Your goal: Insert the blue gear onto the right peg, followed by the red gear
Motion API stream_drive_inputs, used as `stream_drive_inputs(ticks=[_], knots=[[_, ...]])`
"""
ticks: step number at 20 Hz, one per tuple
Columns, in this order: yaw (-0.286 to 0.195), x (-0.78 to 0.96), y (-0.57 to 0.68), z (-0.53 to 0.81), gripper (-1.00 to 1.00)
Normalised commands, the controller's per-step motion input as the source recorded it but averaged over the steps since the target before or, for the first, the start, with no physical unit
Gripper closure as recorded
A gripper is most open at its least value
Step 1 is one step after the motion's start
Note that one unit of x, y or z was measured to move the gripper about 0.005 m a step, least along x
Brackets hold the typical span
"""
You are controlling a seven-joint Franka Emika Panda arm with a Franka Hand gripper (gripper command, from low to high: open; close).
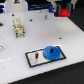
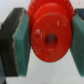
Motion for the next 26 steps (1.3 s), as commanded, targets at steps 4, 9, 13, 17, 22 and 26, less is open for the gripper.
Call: stream_drive_inputs(ticks=[4, 9, 13, 17, 22, 26], knots=[[0.0, 0.81, -0.08, 0.33, 1.0], [0.0, 0.79, -0.12, 0.27, 1.0], [0.0, 0.79, -0.14, 0.24, 1.0], [0.0, 0.78, -0.18, 0.18, 1.0], [0.0, 0.7, -0.25, 0.11, 1.0], [0.0, 0.63, -0.27, 0.06, 1.0]])
